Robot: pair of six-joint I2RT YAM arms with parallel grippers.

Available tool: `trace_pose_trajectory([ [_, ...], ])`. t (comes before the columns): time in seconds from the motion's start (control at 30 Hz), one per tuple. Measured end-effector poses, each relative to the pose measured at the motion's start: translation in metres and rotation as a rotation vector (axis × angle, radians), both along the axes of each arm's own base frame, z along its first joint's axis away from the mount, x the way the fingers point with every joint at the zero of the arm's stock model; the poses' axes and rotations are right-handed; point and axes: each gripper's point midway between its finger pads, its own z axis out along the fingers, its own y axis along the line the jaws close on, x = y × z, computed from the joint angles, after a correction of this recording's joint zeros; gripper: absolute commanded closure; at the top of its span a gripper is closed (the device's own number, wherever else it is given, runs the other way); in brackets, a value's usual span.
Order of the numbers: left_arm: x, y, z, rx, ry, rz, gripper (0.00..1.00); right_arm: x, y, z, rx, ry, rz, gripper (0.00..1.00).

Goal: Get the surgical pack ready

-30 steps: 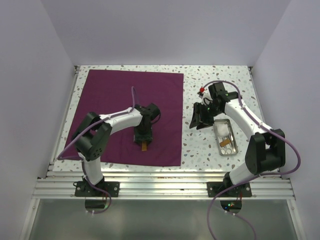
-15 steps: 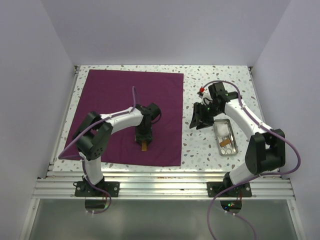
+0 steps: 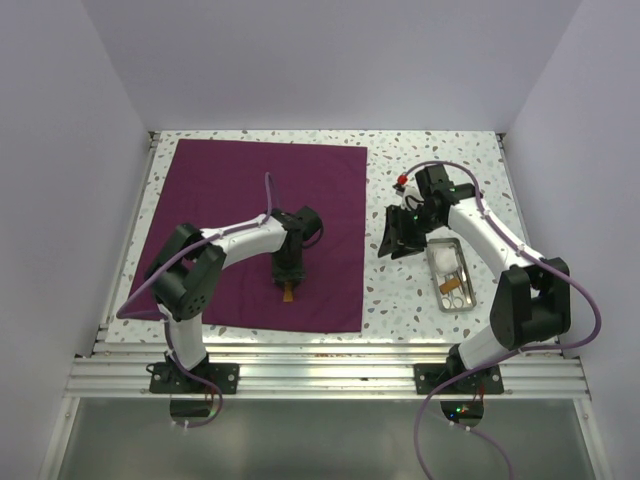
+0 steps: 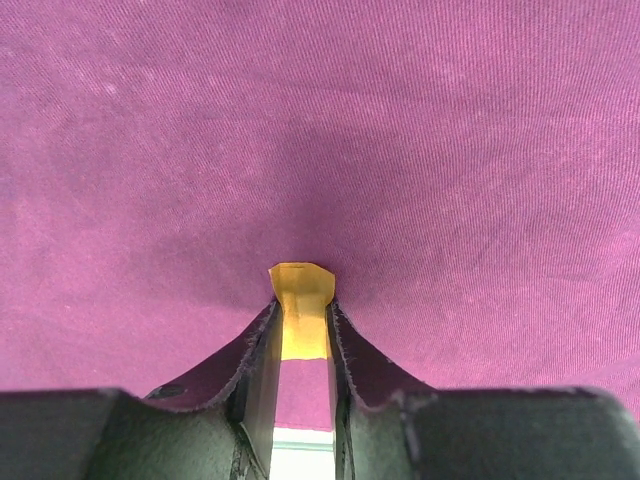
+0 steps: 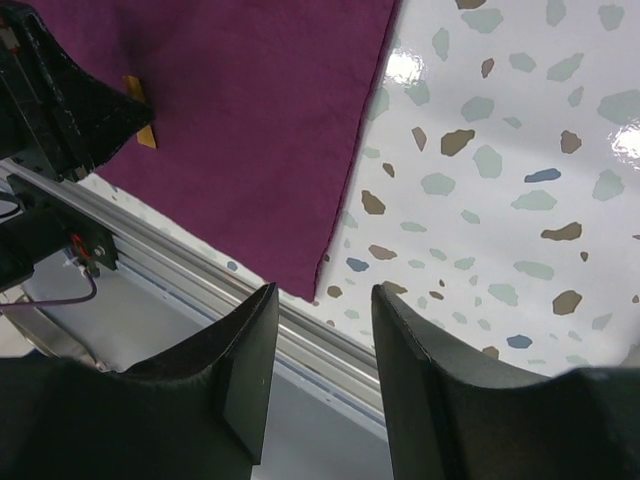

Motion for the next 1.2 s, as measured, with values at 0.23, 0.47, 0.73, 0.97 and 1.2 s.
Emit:
trace_pose_trajectory([
  [0.23, 0.003, 0.003, 0.003, 0.016, -0.018, -0.003, 0.75, 0.000, 0.011, 0.003, 0.032, -0.012, 0.024, 0.54],
  [0.47, 0.014, 0.000, 0.023, 0.003, -0.071, -0.044, 0.76, -0.001, 0.028, 0.003, 0.092, 0.006, 0.050, 0.53],
  [0.73, 0.022, -0.005, 0.051, -0.044, -0.139, -0.154, 0.78, -0.001, 0.063, 0.002, 0.213, 0.079, 0.050, 0.52],
  [0.97, 0.018, -0.009, 0.082, -0.132, -0.209, -0.243, 0.78, -0.012, 0.109, -0.012, 0.297, 0.225, 0.087, 0.50],
  [1.2, -0.003, -0.007, 0.086, -0.191, -0.207, -0.298, 0.78, 0.001, 0.162, -0.007, 0.368, 0.264, 0.144, 0.50],
])
